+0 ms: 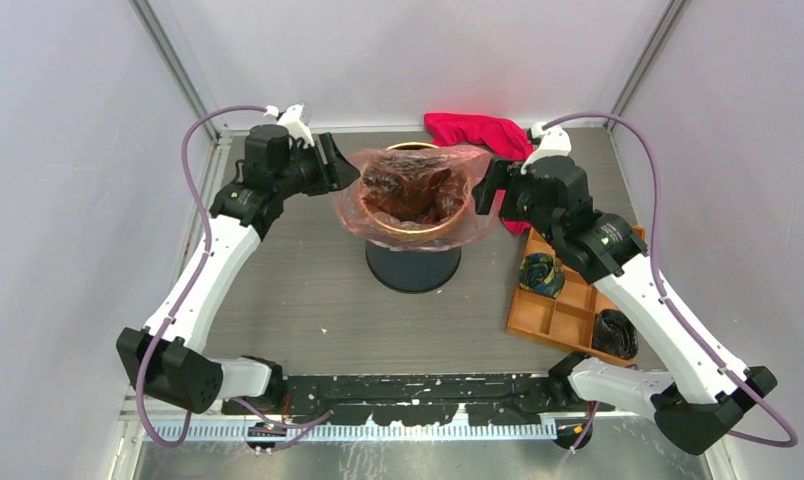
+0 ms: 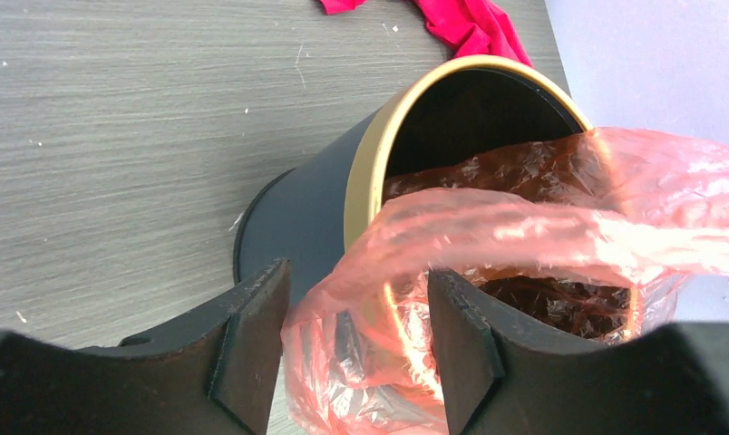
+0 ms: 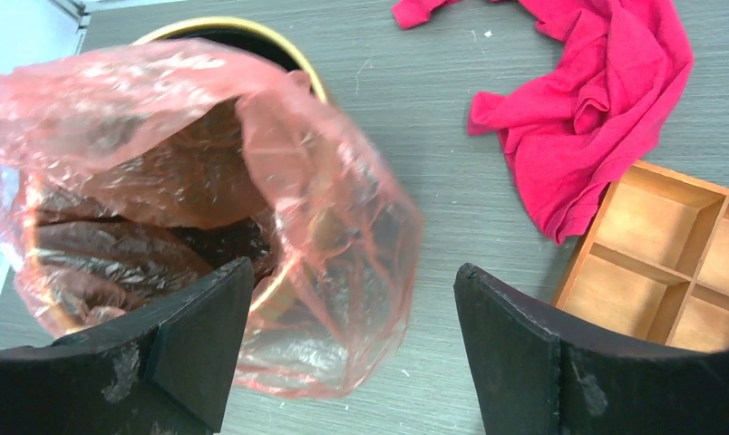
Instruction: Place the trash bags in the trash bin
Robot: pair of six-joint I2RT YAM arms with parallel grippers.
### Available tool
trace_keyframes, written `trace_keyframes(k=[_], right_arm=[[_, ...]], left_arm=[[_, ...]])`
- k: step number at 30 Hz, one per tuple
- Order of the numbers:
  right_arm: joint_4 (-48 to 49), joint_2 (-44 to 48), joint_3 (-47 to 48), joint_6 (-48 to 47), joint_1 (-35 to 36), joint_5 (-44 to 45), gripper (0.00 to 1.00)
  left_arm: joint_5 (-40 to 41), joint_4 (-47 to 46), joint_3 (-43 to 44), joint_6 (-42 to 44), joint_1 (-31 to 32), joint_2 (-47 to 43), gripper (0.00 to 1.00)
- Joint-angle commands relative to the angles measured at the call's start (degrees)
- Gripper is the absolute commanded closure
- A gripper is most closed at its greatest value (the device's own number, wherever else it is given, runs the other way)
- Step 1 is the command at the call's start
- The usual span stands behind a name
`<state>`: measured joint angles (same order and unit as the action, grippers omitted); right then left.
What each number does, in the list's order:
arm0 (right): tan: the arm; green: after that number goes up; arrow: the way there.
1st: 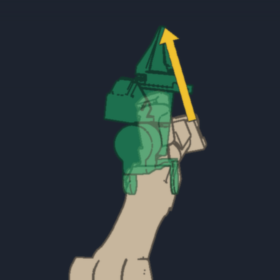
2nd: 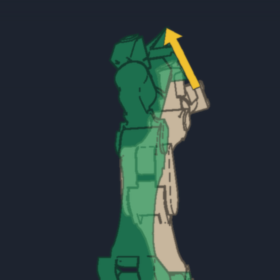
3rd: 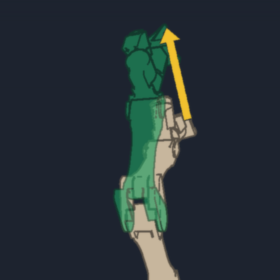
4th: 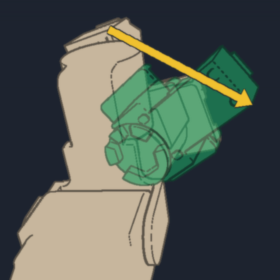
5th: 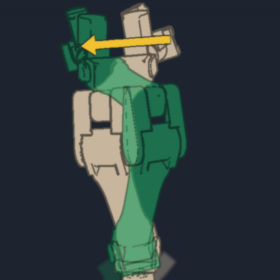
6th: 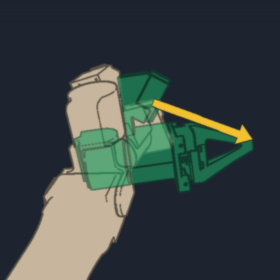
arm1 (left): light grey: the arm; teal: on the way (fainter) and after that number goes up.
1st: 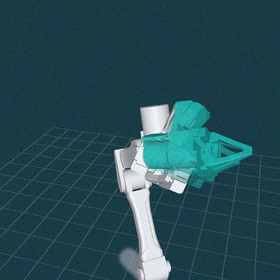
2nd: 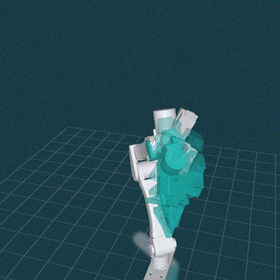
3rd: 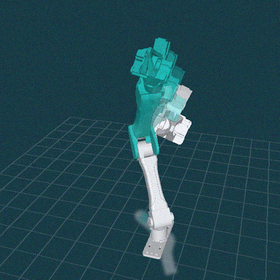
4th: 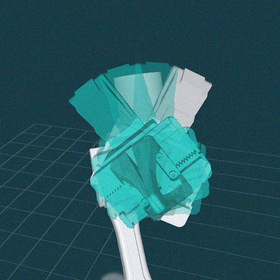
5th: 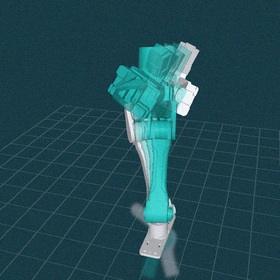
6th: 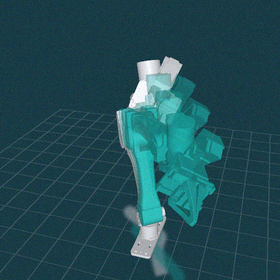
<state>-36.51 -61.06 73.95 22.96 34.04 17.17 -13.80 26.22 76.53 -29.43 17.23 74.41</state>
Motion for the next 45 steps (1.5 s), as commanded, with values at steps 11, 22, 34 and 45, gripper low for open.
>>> trace_keyframes(k=[11,22,34,45], right_arm=[[3.67,-7.52,6.88,-0.47,-6.98,-7.82,0.3],[4.18,-12.29,9.1,-0.22,-7.95,-6.55,0.51],[5.89,-20.05,11.64,-0.03,-9.41,-4.44,0.79],[5.1,-29.31,14.89,2.78,-11.3,-4.74,0.8]], left_arm=[[-6.44,-7.25,5.35,8.52,-0.09,2.64,0.39],[-4.9,-14.36,5.49,7.05,-0.39,5.78,0.5],[-0.79,-18.65,4.18,4.69,-0.7,11.5,0.98],[0.6,-18.46,3.93,3.04,-1.15,16.53,0.99]])
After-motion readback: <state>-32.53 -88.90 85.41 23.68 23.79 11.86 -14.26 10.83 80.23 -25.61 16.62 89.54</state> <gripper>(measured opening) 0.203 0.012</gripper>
